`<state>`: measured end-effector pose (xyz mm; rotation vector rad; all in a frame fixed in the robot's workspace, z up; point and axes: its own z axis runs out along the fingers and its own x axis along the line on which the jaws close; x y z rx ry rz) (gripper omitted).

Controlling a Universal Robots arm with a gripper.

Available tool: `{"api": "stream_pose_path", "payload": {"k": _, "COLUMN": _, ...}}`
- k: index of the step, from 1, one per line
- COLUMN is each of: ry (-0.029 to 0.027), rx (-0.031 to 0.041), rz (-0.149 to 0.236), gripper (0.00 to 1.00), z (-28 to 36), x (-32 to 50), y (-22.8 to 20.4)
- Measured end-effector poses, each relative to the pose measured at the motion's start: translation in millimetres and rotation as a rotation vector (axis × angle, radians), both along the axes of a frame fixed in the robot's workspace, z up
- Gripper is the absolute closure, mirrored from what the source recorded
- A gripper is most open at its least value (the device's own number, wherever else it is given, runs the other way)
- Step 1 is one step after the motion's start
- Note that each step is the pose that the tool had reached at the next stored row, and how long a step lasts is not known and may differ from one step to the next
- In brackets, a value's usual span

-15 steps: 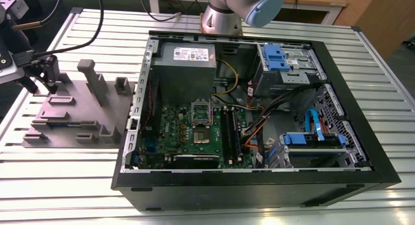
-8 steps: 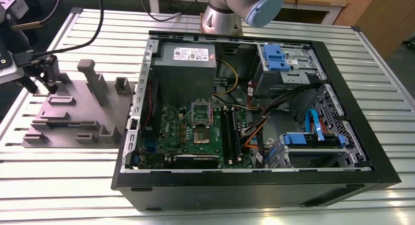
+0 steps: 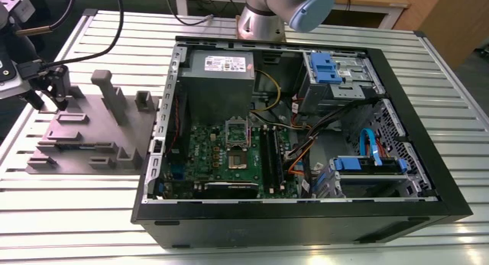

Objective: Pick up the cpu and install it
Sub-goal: 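Pick up the cpu and move it towards the insertion slot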

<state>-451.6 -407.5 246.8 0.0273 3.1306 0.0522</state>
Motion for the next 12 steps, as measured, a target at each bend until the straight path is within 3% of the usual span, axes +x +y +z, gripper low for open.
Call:
{"api": "stream_pose_path", "payload": {"k": 6, "ry": 0.0041, "rx": 0.0000, "rz": 0.000, "gripper": 0.53, "z": 0.0, "x": 0.1, "y": 0.0}}
{"api": "stream_pose_path", "payload": {"k": 12, "ry": 0.0042, "rx": 0.0000, "rz": 0.000, "gripper": 0.53, "z": 0.7, "x": 0.1, "y": 0.0}}
